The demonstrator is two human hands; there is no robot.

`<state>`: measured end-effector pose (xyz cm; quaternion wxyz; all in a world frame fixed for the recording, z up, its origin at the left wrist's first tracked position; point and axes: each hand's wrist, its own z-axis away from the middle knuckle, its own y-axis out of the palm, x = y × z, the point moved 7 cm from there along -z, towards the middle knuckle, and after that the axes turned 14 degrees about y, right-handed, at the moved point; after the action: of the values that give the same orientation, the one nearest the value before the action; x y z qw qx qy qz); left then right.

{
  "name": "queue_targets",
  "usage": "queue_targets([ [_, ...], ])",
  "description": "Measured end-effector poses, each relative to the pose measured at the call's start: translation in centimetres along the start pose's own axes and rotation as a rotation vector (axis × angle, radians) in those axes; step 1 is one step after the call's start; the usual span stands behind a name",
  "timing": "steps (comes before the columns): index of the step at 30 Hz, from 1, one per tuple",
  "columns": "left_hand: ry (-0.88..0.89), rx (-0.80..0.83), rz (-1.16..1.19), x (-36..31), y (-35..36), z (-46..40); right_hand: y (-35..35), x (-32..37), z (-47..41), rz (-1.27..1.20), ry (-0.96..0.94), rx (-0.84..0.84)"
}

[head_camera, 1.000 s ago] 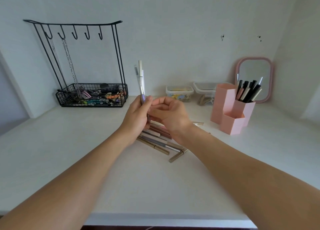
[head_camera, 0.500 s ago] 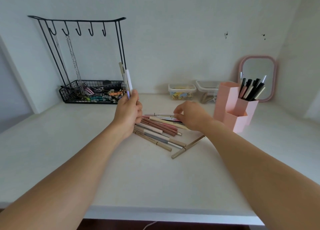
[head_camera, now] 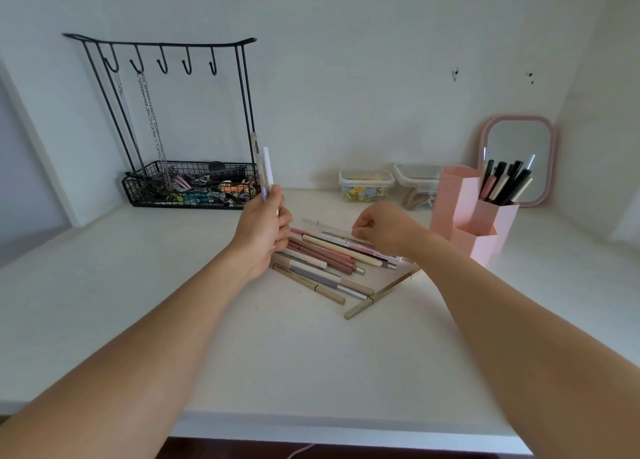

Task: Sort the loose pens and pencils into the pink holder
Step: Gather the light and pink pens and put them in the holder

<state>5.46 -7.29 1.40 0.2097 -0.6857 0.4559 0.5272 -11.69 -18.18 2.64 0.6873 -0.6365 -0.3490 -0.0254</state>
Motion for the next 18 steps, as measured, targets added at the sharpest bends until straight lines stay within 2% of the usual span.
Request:
queue_targets([
  [4,-0.010,0.021,0.043,0.1,0.4,0.0,-1.0,1.5,1.1,-0.439,0.016,0.025],
  [6,-0.007,0.062,0.060,-0.1,0.8,0.1,-0.5,3.2,2.3,-0.590,-0.038,0.071],
  [11,0.088,0.186,-0.033,-0.4,1.7,0.5,1.6,6.3,4.8,-0.660,-0.191,0.074],
  [16,0.152,0.172,-0.211,0.0,1.6,0.4,2.1,5.9,4.6,-0.665,-0.126,0.045],
  [18,0.169,0.139,-0.203,-0.1,1.4,0.3,1.9,5.6,4.2,-0.662,-0.102,0.059],
])
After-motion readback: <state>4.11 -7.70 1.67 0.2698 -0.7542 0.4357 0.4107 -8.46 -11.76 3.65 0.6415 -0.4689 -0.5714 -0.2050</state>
